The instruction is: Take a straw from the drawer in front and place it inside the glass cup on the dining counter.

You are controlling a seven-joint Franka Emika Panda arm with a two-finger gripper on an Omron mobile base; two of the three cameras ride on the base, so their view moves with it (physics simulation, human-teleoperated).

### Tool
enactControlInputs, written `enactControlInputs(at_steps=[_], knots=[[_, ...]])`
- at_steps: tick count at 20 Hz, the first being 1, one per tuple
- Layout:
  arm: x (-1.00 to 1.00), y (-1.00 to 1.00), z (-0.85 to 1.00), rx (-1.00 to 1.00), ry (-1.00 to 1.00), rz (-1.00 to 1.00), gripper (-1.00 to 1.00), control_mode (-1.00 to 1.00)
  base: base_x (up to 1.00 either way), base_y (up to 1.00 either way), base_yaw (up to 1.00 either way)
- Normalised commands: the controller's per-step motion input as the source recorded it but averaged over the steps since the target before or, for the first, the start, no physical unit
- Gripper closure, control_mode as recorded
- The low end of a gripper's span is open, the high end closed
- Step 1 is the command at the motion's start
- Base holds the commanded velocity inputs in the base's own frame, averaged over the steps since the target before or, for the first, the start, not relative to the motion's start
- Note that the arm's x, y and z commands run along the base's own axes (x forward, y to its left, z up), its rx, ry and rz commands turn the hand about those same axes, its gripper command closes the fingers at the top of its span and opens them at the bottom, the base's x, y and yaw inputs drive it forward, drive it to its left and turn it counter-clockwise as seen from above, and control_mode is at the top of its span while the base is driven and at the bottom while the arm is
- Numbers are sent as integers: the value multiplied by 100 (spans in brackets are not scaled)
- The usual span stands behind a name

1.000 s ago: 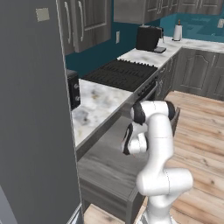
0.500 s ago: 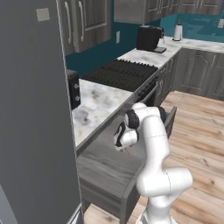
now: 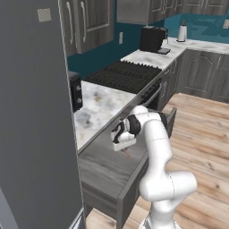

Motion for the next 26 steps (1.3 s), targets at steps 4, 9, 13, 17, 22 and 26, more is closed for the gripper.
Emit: enactControlInputs(at_steps=[4,9,13,17,22,26], knots=[[-13,0,0,0,0,0,100,-100,0,0,0],[-15,0,22,1,0,0,100,-100,0,0,0],[-53,0,94,7,-6,0,100,-100,0,0,0],[-61,0,100,8,-8,0,100,-100,0,0,0],[-96,-14,100,11,-11,0,100,-100,0,0,0],[-100,-20,100,9,-3,0,100,-100,0,0,0]])
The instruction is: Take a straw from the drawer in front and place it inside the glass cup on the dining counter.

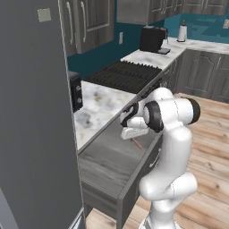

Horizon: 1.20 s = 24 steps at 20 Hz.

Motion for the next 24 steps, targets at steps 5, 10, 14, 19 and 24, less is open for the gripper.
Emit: enactControlInputs(at_steps=[5,10,14,19,24], knots=[[-69,-7,100,3,0,-15,100,-100,0,0,0],[-53,-2,100,0,0,-20,100,-100,0,0,0],[-79,-25,100,2,-3,-5,100,-100,0,0,0],[-75,-33,100,0,-12,0,100,-100,0,0,0],[-45,-39,93,0,-9,0,100,-100,0,0,0]])
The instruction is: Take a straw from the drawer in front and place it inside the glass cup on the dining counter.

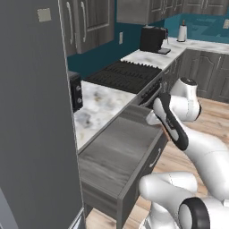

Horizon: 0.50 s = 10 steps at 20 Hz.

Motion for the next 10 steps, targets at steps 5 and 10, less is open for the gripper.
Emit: enactControlInputs(at_steps=[5,10], knots=[[-40,-29,36,0,-13,0,100,-100,0,0,0],[-40,-7,5,0,-11,0,100,-100,0,0,0]])
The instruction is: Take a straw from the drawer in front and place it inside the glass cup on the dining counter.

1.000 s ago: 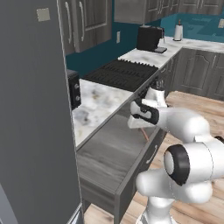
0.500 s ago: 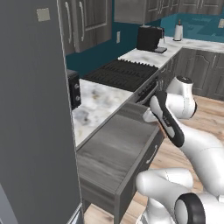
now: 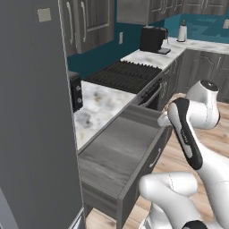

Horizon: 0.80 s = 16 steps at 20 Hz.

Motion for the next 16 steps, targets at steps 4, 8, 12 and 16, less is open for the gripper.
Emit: enactControlInputs(at_steps=[4,8,12,16], knots=[[-30,-1,3,0,-9,-2,100,-100,0,0,0],[-6,0,0,0,-1,0,100,-100,0,0,0],[0,0,0,0,0,0,100,100,-86,-8,-9],[0,0,0,0,0,0,100,100,-96,-35,-45]])
